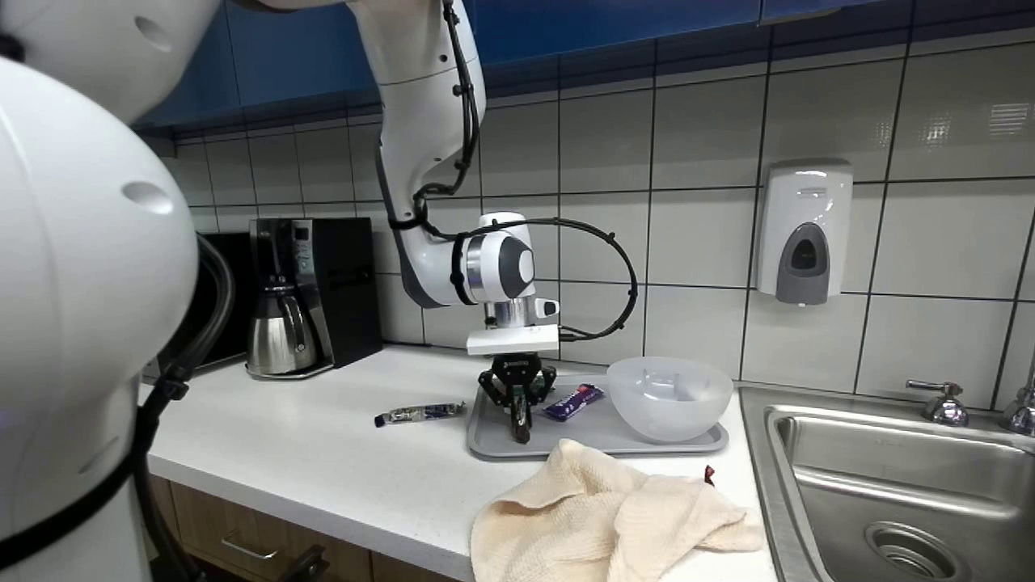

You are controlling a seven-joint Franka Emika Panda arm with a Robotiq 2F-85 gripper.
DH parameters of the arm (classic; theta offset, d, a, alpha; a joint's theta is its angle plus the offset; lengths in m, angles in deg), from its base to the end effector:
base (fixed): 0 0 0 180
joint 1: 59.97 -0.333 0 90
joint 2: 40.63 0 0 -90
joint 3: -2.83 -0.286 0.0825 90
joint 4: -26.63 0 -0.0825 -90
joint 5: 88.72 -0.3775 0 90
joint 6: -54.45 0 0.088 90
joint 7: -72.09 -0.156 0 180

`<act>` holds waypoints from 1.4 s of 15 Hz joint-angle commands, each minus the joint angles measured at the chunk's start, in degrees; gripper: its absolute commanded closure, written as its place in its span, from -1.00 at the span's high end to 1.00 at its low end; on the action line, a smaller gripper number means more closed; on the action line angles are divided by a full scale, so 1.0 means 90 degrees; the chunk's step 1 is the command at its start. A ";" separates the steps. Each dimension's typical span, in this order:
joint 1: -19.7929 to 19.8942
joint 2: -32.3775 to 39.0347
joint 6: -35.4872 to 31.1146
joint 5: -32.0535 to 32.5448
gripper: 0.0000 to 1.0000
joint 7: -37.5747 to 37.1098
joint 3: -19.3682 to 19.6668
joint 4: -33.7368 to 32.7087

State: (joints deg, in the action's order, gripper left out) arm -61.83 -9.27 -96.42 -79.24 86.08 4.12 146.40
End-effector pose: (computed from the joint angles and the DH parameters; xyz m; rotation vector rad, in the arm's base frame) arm 0.5611 0.0047 0.0872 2.9894 0.6094 -0.0241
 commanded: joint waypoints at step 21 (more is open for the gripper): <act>-0.0554 -0.0614 -0.0260 0.0226 -0.90 -0.0506 -0.0128 0.0110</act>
State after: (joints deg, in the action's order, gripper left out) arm -65.91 -13.04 -98.18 -79.15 84.41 3.65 146.38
